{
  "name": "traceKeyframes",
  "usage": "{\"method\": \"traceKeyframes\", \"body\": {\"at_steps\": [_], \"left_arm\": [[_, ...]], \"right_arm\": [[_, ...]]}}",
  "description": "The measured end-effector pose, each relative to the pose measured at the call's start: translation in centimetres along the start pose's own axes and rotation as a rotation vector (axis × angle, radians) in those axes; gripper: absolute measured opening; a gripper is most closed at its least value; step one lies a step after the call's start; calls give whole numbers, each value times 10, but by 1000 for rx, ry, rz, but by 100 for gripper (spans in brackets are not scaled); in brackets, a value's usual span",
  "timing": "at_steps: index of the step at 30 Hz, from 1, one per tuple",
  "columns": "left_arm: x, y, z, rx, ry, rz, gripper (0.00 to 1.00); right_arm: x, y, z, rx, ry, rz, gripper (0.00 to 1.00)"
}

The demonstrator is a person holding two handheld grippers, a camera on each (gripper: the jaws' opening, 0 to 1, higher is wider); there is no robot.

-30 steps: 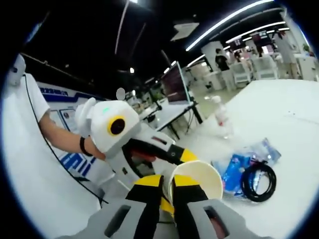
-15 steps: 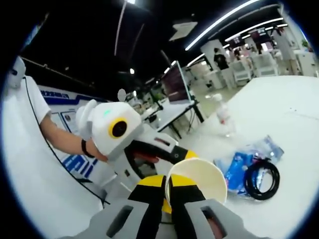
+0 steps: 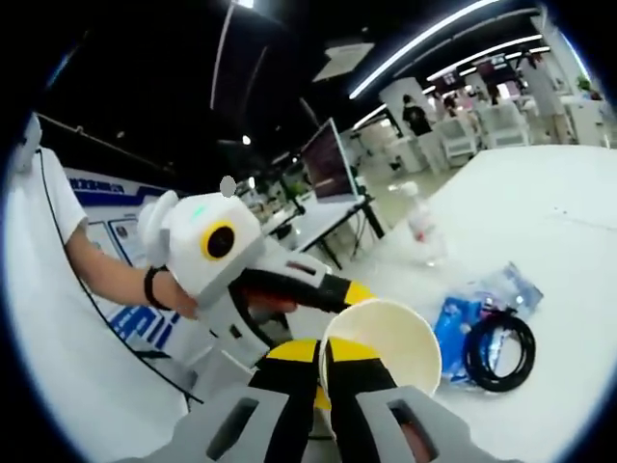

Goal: Arrange the tabletop items into an orderly group along one side of the table until the central work area is clear of visible clutter.

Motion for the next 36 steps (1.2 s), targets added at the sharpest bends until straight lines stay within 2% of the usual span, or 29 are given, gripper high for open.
{"method": "traceKeyframes", "body": {"at_steps": [3, 16, 24, 30, 36], "left_arm": [[-2, 5, -14, 11, 27, 12, 48], [-8, 29, -39, 79, 145, 85, 55], [-17, 49, -62, 130, 226, 128, 65], [-22, 71, -68, 155, 275, 161, 73], [-33, 91, -77, 173, 314, 195, 82]], "right_arm": [[2, 2, 7, -17, -6, 3, 0], [10, 10, 31, -79, -15, 12, 0], [11, 12, 45, -118, -22, 8, 0], [9, 9, 61, -138, -34, -6, 0], [7, 4, 68, -165, -45, -32, 0]]}}
Point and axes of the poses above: the point that each gripper's makers call its tool centre point, and the gripper's own axes: y roughly backward along the fingers, z roughly to its right, x roughly out of its top, the point moved 4 cm from there along y, roughly backward along the fingers, and after that the axes turned 11 degrees about y, right-handed, at the moved point
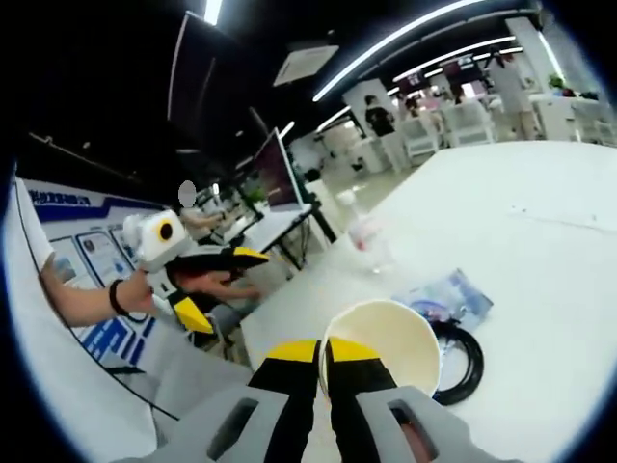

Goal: Arrange the tabletop items into an orderly group along one side of the table until the central work area is clear of visible clutter.

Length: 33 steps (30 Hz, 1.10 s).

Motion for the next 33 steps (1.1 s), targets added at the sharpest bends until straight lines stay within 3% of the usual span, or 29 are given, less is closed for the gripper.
{"method": "traceKeyframes", "body": {"at_steps": [12, 28, 33], "left_arm": [[-1, 26, -24, 47, 67, 42, 87], [-27, 26, -42, 70, 93, -32, 87], [-22, 28, -41, 66, 100, -20, 87]], "right_arm": [[5, -23, 21, -51, 16, -61, 0], [27, -63, 33, -81, 68, -98, 0], [38, -82, 41, -75, 87, -101, 0]]}}
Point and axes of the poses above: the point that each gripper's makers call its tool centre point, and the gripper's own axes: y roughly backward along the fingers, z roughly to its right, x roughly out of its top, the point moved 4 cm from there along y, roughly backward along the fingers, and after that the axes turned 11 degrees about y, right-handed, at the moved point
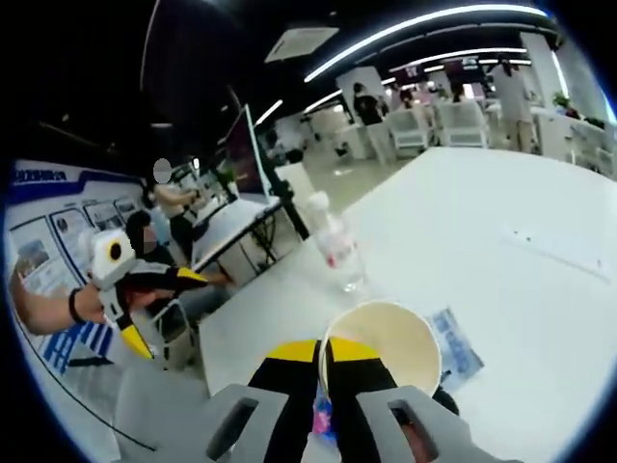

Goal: Arrange the tabletop items into an orderly group along one side of the table until the central work area is clear of visible clutter.

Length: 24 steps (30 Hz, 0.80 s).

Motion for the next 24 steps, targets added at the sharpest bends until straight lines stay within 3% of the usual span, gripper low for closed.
{"method": "traceKeyframes", "body": {"at_steps": [7, 20, 24], "left_arm": [[18, 9, 4, -17, 0, 52, 86], [15, 10, 0, -22, -10, 46, 86], [14, 10, 0, -26, -5, 47, 86]], "right_arm": [[14, -28, 15, -28, 42, -59, 0], [27, -84, 31, -31, 96, -160, 0], [25, -99, 25, -30, 106, -190, 0]]}}
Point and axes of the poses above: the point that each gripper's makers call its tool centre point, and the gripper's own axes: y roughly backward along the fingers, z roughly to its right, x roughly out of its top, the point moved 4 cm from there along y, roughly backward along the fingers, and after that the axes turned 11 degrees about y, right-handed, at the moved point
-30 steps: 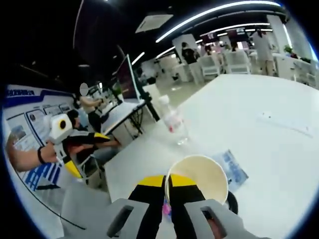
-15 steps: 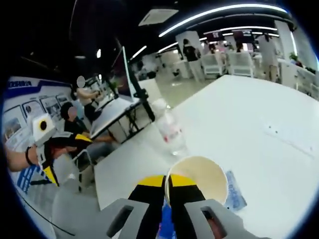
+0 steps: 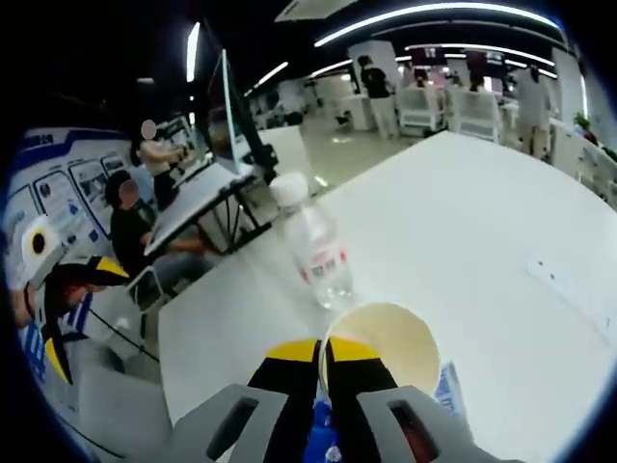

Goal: Arrange the tabletop items into an orderly group along one side of the table until the central work area is clear of visible clutter.

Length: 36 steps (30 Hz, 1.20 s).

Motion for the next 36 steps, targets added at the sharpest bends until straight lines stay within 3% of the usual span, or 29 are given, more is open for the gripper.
{"method": "traceKeyframes", "body": {"at_steps": [18, 28, 31, 36], "left_arm": [[0, -4, 5, -4, 13, 2, 85], [-1, 2, 5, 11, 28, 13, 85], [-3, 2, 3, 13, 31, 13, 85], [-4, 2, 2, 16, 30, 12, 85]], "right_arm": [[0, -47, 4, 12, 151, -129, 0], [-7, -68, 5, 22, 336, -231, 0], [-8, -71, 0, 28, 431, -259, 0], [-8, -79, -4, 40, 508, -281, 1]]}}
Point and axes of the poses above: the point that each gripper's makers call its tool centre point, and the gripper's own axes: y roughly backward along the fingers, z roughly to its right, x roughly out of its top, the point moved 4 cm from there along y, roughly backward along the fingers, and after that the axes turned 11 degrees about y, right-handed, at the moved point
